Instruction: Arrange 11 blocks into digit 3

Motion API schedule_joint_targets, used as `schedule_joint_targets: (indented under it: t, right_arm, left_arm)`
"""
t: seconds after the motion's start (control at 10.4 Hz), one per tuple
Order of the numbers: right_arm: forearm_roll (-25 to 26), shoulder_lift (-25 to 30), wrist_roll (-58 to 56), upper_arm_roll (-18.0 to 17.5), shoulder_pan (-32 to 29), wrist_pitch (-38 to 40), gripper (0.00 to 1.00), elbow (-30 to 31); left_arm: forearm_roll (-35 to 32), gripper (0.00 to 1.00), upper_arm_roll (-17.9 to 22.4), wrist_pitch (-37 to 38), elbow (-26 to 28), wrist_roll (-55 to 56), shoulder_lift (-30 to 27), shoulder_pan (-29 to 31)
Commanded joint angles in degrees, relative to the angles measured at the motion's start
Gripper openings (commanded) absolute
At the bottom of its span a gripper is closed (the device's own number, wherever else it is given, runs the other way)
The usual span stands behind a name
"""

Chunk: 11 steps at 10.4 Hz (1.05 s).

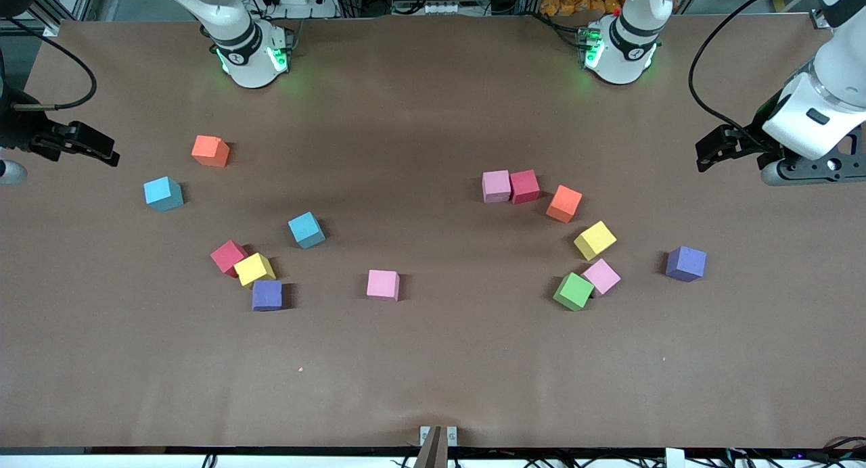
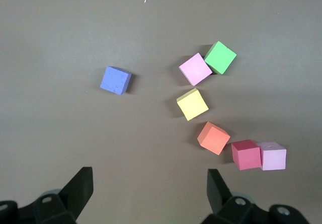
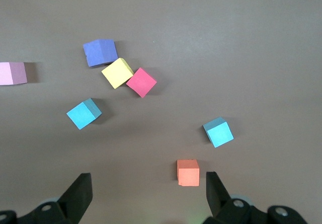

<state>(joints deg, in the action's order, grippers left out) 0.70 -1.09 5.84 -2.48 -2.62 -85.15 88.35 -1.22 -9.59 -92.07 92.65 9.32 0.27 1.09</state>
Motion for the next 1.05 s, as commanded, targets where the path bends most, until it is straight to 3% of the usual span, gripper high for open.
schedule_joint_targets:
  t: [0.0, 0.96]
  right_arm:
    - [0.44, -0.14, 0.75, -0.77, -0.89, -0.36, 1.0, -0.02]
    - [0.27, -0.06, -0.92, -0.68, -0.89, -1.68, 1.0, 0.86]
  left_arm:
    - [0.78, 1.0, -0.08, 0.57, -1.15, -1.49, 0.44, 0.05]
    - [1.4, 1.0, 0.01, 0.4, -0.71, -1.4, 1.76, 0.32]
